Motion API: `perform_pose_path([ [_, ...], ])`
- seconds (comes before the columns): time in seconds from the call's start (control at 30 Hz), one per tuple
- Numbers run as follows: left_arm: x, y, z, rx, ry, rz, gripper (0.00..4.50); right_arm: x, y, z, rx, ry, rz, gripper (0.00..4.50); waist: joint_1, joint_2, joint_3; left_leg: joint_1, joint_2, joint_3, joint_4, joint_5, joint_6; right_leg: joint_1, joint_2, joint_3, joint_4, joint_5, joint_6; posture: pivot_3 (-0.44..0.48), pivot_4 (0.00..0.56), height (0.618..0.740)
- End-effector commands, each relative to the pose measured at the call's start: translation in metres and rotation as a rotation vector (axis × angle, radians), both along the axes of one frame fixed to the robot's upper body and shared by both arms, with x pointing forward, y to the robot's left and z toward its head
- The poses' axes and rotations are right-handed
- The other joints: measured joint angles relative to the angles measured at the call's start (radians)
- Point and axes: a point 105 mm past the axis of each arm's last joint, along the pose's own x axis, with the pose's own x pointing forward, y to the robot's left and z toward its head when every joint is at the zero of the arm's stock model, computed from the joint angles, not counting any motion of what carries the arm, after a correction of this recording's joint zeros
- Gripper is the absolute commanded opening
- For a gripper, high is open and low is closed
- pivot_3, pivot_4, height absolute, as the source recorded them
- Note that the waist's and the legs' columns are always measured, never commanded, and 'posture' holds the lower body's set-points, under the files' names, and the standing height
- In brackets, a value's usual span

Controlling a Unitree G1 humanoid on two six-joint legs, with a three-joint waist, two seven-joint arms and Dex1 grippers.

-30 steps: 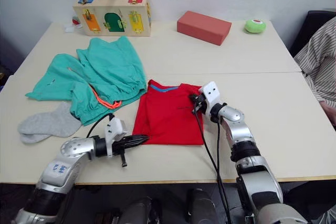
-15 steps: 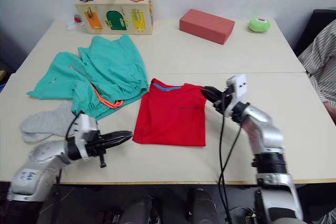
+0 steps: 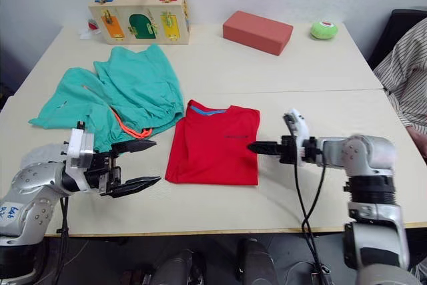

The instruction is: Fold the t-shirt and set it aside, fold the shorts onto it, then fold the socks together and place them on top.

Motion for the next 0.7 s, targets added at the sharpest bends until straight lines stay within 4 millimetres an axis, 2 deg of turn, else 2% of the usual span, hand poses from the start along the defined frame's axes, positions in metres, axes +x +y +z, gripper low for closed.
perform_pose_path([
  [0.03,-0.005,0.0,0.007,-0.02,0.006,-0.061,4.5,0.004,0.023,-0.01,0.032,0.054,0.022,3.86,-0.001,0.0,0.0,0.0,0.0,0.0,0.0,0.0,0.0,0.0,0.0,0.0,0.0,0.0,0.0,0.0,0.15,0.74],
  [0.13,-0.004,-0.001,0.009,-0.02,-0.007,-0.064,4.5,0.015,0.029,-0.014,0.021,0.038,-0.011,2.84,0.001,0.0,0.0,0.0,0.0,0.001,0.0,0.0,0.0,0.0,0.0,0.001,0.0,0.0,0.0,0.0,0.15,0.74],
  [0.23,-0.001,0.001,0.01,-0.014,-0.03,-0.043,4.5,0.023,0.026,-0.016,0.006,0.019,-0.054,1.74,0.002,0.0,0.0,0.0,-0.001,0.001,0.0,0.0,0.0,0.0,0.0,0.001,0.0,0.0,0.0,0.0,0.15,0.74],
  [0.4,0.001,0.003,0.004,0.006,-0.036,-0.034,4.5,0.013,0.003,-0.014,-0.025,0.011,-0.053,0.02,0.007,-0.002,-0.001,0.0,-0.001,0.001,0.0,0.0,0.0,0.0,0.0,0.002,0.0,0.0,0.0,0.0,0.15,0.74],
  [0.43,0.001,0.003,0.004,0.006,-0.038,-0.034,4.5,0.011,-0.001,-0.014,-0.032,0.007,-0.051,0.02,0.012,-0.002,-0.001,0.0,-0.001,0.001,0.0,0.0,0.0,0.0,0.0,0.002,0.0,0.0,0.0,0.0,0.15,0.74],
  [0.53,0.003,-0.001,0.004,0.002,-0.046,-0.037,4.5,0.004,-0.032,-0.011,-0.09,-0.006,-0.088,0.02,0.029,-0.002,-0.001,-0.002,-0.002,0.0,0.001,0.0,0.002,0.0,-0.001,0.002,-0.002,0.001,0.002,0.0,0.15,0.74],
  [0.63,0.005,-0.003,0.003,0.0,-0.049,-0.042,4.5,-0.001,-0.074,-0.011,-0.184,-0.03,-0.168,0.02,0.035,-0.002,-0.001,-0.003,-0.002,0.0,0.001,-0.001,0.003,0.0,-0.001,0.002,-0.004,0.001,0.002,0.0,0.15,0.74],
  [0.7,0.005,-0.004,0.002,-0.001,-0.047,-0.049,4.5,-0.013,-0.117,-0.012,-0.268,-0.026,-0.241,0.02,0.037,-0.002,-0.001,-0.003,-0.003,0.0,0.001,-0.001,0.003,0.0,-0.001,0.002,-0.005,0.001,0.002,0.0,0.15,0.74],
])
